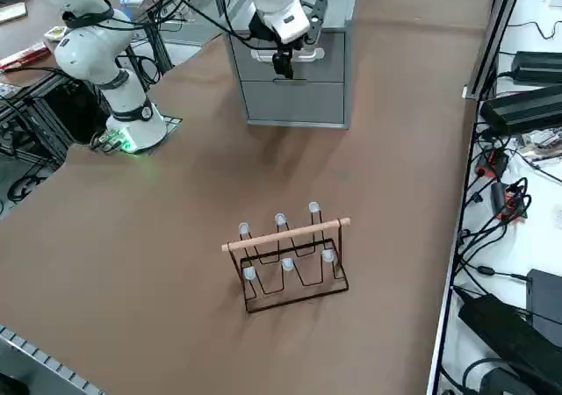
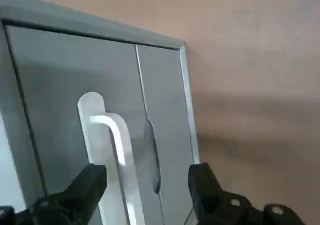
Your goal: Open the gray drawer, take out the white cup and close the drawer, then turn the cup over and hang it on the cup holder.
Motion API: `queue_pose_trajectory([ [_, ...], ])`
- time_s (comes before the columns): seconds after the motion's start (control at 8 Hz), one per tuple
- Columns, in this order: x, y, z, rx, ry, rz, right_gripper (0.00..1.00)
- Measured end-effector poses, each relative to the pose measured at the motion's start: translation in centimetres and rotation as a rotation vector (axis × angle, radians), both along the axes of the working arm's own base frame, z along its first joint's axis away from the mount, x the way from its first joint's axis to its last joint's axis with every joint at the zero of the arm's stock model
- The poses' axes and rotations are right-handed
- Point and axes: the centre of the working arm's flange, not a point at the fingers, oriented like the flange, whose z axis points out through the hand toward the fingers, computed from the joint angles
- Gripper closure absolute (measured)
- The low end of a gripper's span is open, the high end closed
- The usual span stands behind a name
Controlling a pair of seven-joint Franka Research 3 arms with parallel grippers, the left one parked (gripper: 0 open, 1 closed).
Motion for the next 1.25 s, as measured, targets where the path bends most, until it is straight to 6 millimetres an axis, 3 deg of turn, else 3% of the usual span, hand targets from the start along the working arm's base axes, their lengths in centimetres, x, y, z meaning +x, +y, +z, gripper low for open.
queue_pose_trajectory([
  [0.38,0.2,0.7,-1.1,-0.001,0.014,0.007,0.01],
  [1.25,0.2,-0.5,-2.3,-0.013,0.028,0.07,0.08],
])
